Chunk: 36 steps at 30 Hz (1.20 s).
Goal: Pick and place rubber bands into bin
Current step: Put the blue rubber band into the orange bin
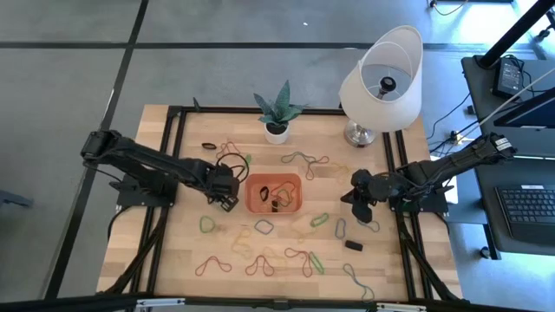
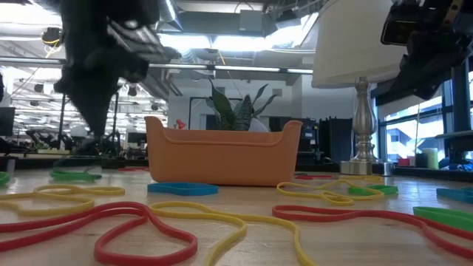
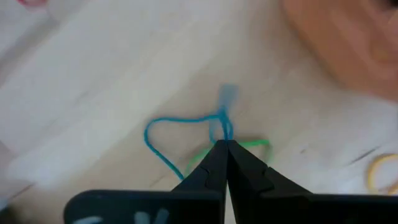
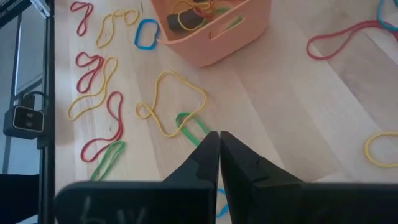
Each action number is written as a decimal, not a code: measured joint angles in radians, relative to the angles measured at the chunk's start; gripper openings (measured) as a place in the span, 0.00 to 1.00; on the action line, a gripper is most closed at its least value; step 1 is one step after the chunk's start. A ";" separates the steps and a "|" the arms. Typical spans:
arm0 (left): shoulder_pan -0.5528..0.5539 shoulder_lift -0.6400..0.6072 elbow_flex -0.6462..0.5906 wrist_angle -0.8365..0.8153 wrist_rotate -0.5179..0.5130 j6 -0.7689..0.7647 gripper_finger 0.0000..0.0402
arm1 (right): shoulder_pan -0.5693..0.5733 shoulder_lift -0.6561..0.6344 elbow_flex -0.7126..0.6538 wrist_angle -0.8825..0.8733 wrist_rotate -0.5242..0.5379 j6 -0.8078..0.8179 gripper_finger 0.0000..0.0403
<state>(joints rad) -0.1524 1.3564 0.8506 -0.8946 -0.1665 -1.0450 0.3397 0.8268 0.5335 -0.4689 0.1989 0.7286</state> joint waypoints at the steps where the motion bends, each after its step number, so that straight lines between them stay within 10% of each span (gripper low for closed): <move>1: -0.006 -0.004 0.020 -0.011 -0.017 -0.005 0.01 | 0.000 0.000 0.000 0.000 0.000 -0.007 0.05; 20: -0.097 -0.018 0.426 -0.058 -0.315 0.213 0.01 | 0.000 0.000 0.000 -0.015 -0.001 -0.080 0.05; 36: -0.096 0.058 0.456 0.092 -0.326 0.300 0.01 | 0.000 0.000 0.000 -0.014 0.000 -0.083 0.05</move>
<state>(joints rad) -0.2489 1.4142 1.3067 -0.8029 -0.4928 -0.7454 0.3397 0.8272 0.5335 -0.4831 0.1986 0.6453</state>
